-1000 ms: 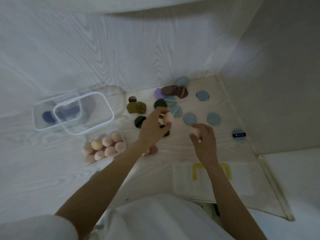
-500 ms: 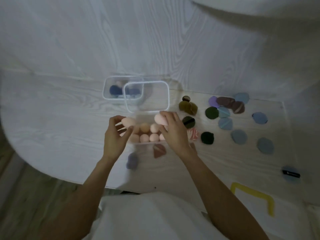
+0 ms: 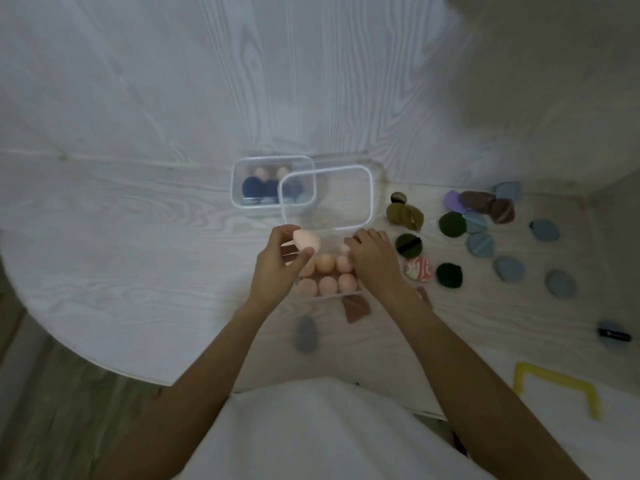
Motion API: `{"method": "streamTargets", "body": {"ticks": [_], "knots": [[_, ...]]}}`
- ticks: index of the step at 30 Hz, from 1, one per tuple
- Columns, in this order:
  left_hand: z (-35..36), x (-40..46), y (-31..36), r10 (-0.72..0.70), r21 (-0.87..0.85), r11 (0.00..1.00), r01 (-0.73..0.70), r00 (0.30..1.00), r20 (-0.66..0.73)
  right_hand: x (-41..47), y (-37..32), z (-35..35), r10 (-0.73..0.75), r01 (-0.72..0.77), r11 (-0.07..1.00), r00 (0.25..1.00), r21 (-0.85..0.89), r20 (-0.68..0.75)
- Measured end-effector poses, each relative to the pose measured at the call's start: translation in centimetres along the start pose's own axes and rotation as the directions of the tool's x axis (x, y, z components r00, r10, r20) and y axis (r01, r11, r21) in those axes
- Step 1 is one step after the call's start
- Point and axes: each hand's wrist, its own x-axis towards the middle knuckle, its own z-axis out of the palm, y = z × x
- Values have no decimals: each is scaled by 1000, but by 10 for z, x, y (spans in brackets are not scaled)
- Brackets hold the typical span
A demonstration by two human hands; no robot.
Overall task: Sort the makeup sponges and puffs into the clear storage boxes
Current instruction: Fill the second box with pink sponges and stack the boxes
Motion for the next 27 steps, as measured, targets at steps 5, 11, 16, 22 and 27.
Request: {"method": "streamTargets", "body": {"ticks": [5,11,16,22,27], "knots": [[6,13,-5,109,30,994,-110,993,42,3,-8,-7,64,-64,997,998,-51,2],[17,24,-7,230,154,959,-240,970,80,-1,-9,-6,136,-134,986,991,-97,14],[40,22,-16,349,442,813,-380,924,154,-24,0,-16,305,-298,952,946,72,-114],[53,19,-18,342,677,648,-348,928,149,-45,4,-6,390,-386,915,921,120,-11],[48,29,-24,386,790,446,-421,887,254,-49,5,-2,380,-380,913,925,149,31]]}}
